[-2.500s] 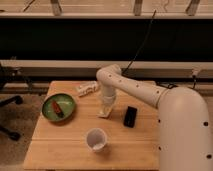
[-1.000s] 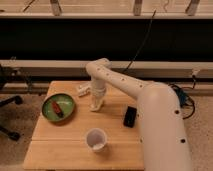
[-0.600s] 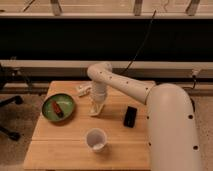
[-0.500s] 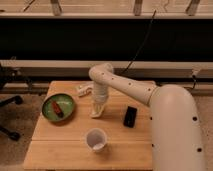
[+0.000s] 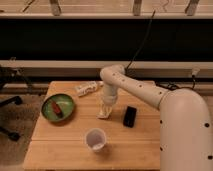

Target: Wipe the white sponge on the table

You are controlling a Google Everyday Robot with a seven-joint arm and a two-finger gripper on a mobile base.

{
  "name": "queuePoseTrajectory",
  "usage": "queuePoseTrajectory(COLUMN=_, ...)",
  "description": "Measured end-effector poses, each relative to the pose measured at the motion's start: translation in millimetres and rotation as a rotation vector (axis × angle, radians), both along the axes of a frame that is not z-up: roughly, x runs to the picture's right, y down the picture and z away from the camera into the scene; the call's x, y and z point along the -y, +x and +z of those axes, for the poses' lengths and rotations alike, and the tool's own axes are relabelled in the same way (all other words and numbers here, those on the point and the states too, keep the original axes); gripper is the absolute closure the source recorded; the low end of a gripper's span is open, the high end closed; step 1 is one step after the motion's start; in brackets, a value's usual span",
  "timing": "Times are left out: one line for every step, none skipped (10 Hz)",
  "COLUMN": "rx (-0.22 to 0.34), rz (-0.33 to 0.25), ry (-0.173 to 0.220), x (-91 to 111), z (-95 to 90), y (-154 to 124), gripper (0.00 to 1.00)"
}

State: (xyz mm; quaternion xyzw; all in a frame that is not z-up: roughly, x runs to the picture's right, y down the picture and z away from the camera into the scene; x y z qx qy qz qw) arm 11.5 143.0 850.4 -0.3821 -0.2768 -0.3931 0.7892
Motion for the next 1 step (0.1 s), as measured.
queuePoseTrajectory(rx=0.007, rz=-0.009, ry=0.008, x=1.3, z=0.4, y=-6.7, gripper=0.97)
